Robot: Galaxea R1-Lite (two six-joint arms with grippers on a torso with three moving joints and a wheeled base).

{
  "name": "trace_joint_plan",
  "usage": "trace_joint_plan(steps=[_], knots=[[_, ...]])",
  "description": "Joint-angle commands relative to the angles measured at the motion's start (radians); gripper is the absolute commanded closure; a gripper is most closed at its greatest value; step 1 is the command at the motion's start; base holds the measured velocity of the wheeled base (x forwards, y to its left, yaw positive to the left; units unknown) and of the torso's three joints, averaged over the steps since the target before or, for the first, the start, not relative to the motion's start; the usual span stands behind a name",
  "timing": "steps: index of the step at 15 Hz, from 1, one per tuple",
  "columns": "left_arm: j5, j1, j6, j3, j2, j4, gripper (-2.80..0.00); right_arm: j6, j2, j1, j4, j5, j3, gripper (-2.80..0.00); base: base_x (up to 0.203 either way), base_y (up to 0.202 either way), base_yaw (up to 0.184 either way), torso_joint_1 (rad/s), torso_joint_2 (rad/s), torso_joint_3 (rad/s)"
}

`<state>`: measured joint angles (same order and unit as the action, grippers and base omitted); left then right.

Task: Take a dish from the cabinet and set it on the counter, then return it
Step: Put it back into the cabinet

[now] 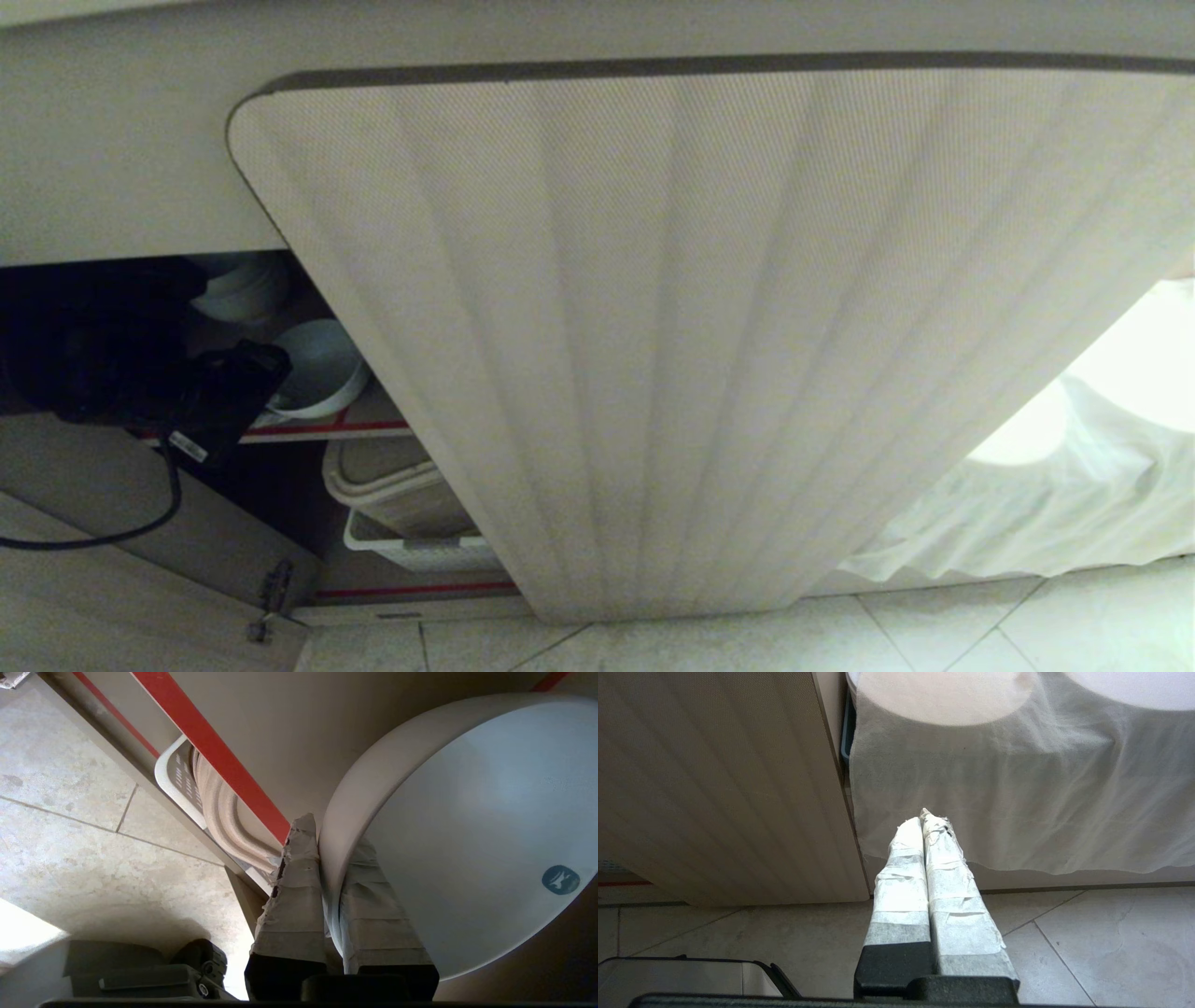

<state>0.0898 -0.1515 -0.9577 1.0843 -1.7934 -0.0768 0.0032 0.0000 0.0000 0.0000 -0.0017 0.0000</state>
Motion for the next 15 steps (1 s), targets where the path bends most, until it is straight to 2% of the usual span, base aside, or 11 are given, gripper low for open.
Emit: trace_joint_plan(steps=[1,15], knots=[[0.001,0.001,-0.006,0.003,-0.001,0.001,0.00,0.000,0.000,0.000,0.000,0.000,0.000,0.00,0.000,0.000,0.000,0.000,0.00,0.000],[0.001,0.001,-0.019,0.033,-0.027,0.002,0.00,0.000,0.000,0.000,0.000,0.000,0.000,0.00,0.000,0.000,0.000,0.000,0.00,0.000]])
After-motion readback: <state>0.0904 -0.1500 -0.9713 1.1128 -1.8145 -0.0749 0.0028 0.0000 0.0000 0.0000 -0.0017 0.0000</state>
